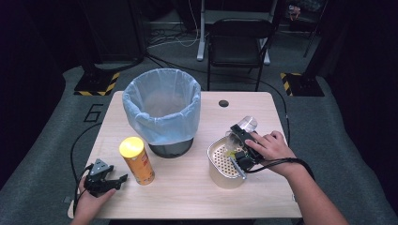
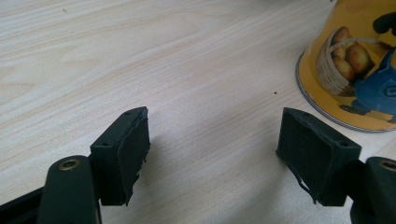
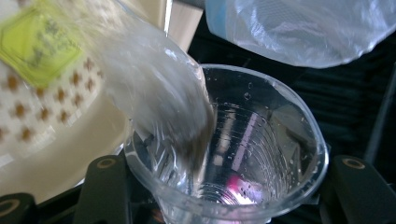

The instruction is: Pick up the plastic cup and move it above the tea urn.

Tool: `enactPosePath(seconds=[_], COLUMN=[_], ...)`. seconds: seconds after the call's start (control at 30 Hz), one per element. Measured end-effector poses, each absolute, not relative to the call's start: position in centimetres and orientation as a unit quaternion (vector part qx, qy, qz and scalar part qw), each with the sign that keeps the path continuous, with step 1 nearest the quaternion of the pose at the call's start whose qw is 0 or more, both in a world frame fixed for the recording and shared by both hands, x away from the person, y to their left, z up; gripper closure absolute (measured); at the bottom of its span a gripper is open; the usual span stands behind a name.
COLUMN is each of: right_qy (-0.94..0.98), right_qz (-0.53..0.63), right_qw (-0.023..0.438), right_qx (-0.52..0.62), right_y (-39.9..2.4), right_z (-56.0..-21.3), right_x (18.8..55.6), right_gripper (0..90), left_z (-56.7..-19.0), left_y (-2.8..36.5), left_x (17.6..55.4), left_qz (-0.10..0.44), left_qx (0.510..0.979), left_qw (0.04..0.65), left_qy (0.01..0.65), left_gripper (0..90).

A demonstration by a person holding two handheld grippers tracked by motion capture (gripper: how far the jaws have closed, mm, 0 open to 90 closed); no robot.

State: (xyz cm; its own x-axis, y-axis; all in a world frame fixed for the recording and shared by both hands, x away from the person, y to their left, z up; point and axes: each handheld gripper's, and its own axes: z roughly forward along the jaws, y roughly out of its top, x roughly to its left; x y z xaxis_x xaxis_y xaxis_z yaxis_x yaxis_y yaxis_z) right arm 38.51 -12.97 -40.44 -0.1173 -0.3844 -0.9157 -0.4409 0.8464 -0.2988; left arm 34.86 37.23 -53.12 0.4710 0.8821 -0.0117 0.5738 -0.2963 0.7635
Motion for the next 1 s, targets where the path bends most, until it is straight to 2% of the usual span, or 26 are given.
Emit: enactPosePath(seconds=[0.17,0.23,0.27,1.0], right_qy=[0.724,0.724,0.714,0.725], right_qz=[-0.008,-0.02,-0.016,0.013], right_qw=[0.619,0.611,0.625,0.616], right_qx=[-0.305,-0.319,-0.314,-0.307], right_y=[-12.68,-12.56,-12.6,-12.49], right_z=[-40.73,-40.58,-40.6,-40.34], right_x=[38.06,38.01,37.79,37.46], right_gripper=[39.7,39.6,39.6,39.1], left_z=[-53.11,-53.11,-53.11,-53.11], left_y=[37.23,37.23,37.23,37.23], left_x=[34.85,34.85,34.85,34.85], left_qz=[0.212,0.212,0.212,0.212], left_qx=[0.777,0.777,0.777,0.777], left_qw=[0.364,0.363,0.364,0.363], left_qy=[0.469,0.469,0.469,0.468], left_gripper=[25.1,25.1,25.1,25.0])
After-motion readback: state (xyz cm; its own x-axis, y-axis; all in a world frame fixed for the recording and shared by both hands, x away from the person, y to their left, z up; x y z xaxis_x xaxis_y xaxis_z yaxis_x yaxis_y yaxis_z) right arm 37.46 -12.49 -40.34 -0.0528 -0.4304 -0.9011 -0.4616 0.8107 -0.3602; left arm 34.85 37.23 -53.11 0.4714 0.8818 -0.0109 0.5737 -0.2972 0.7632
